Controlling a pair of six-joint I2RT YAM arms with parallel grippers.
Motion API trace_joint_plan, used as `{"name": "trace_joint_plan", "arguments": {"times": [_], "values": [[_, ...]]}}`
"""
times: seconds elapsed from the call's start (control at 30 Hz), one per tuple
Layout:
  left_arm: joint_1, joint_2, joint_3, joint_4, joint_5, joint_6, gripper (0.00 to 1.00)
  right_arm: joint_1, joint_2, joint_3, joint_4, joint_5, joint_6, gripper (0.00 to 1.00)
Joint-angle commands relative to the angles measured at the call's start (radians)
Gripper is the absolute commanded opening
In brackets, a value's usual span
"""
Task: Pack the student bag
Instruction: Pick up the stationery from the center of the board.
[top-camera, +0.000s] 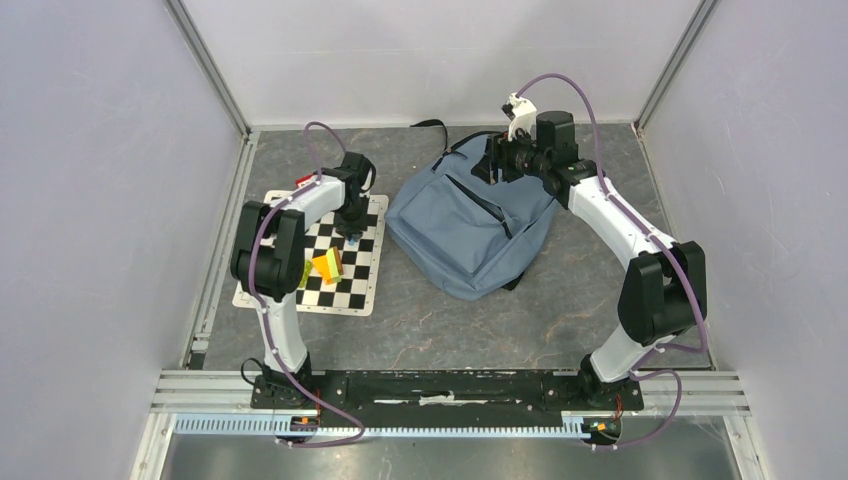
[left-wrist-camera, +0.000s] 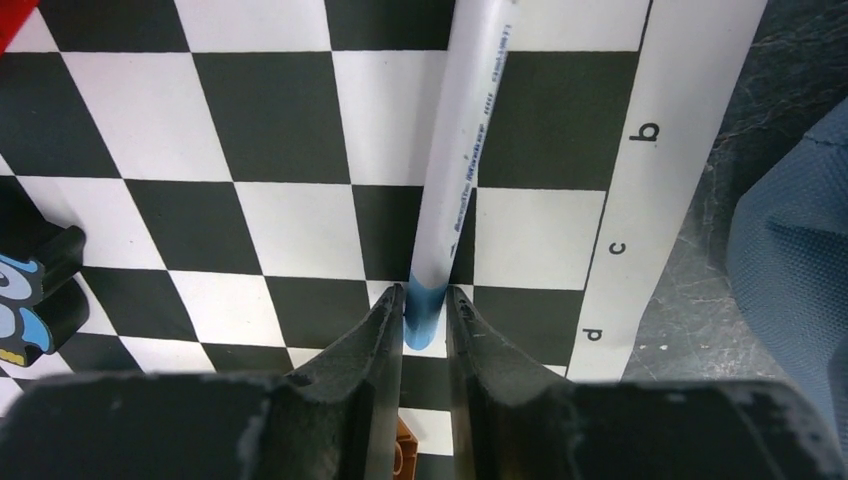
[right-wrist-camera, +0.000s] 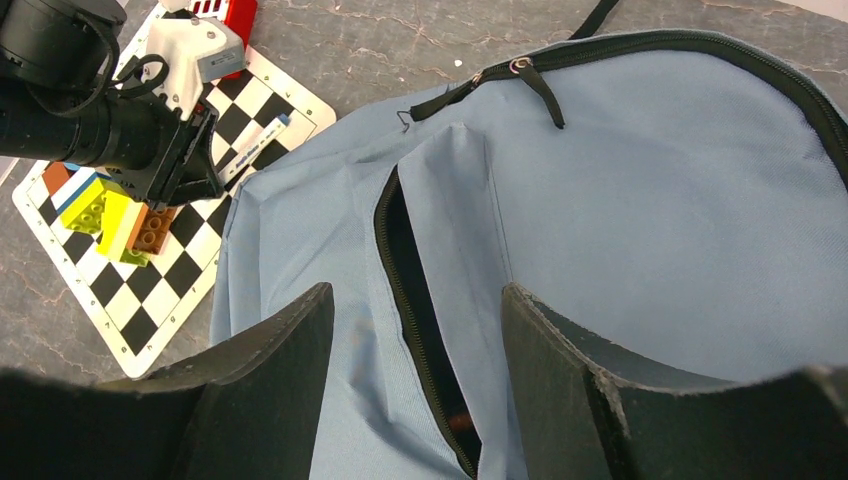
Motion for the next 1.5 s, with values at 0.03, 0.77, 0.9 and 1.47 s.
{"name": "trace_joint_plan", "arguments": {"times": [0.03,0.77,0.9,1.47], "values": [[0.008,0.028,0.028,-0.021,0.034,-0.027,0.21,-0.006,-0.042,-0.001,0.017,0.006,-0.013,0.66],[-0.081,-0.415,-0.117,0.498,0.602,-0.390,0.02,0.025,-0.049,0.026,0.222,-0.121,0.323,0.71],[-0.144,-0.407,-0.101,0.578,0.669,-0.453,0.02,0.051,-0.024,0.034,0.304,-0.164,0.414,0.69],[-0.256,-0.372,-0.111,0.686,0.695,-0.528,0.02,0.082,0.022,0.034,0.316,-0.191,0.457,0.19]]}}
